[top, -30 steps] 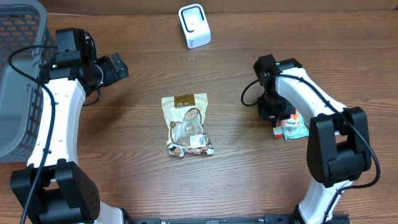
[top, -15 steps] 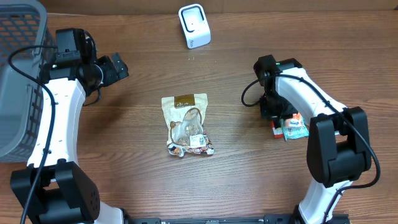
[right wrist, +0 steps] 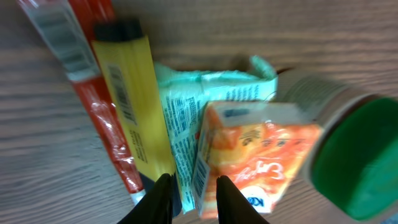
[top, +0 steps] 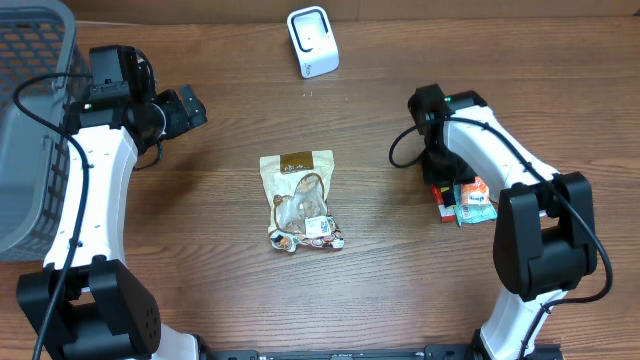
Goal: Scan the item barcode
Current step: 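Open the right gripper and lift away from the yellow stick, then move the right gripper left over the Pantree bag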
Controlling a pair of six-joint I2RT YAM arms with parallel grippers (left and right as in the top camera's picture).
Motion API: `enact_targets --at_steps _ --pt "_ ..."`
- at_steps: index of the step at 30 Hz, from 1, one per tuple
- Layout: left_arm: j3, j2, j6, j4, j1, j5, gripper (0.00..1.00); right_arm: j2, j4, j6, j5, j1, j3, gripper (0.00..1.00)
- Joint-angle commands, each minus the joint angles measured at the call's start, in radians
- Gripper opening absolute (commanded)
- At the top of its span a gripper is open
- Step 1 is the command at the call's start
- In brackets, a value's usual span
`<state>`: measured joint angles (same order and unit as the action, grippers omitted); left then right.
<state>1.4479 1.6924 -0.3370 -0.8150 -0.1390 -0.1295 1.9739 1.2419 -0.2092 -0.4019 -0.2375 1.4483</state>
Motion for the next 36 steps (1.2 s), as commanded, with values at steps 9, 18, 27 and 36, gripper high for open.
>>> enact_targets --at_steps 9,18,27,36 --pt "-0.005 -0.012 -0.003 0.001 0.003 0.007 1.0 0.001 -0.024 0.0 0.531 -0.037 0.294 0.37" --pt "-0.005 -0.012 -0.003 0.001 0.003 0.007 1.0 0.016 -0.133 -0.016 0.751 -0.12 0.254 0.4" --pt "-0.005 -0.012 -0.003 0.001 0.003 0.007 1.0 0.054 -0.238 -0.18 0.657 -0.236 0.165 0.41" --pt "-0.005 -0.012 -0.003 0.001 0.003 0.007 1.0 0.054 -0.183 -0.193 0.735 -0.306 0.028 0.4"
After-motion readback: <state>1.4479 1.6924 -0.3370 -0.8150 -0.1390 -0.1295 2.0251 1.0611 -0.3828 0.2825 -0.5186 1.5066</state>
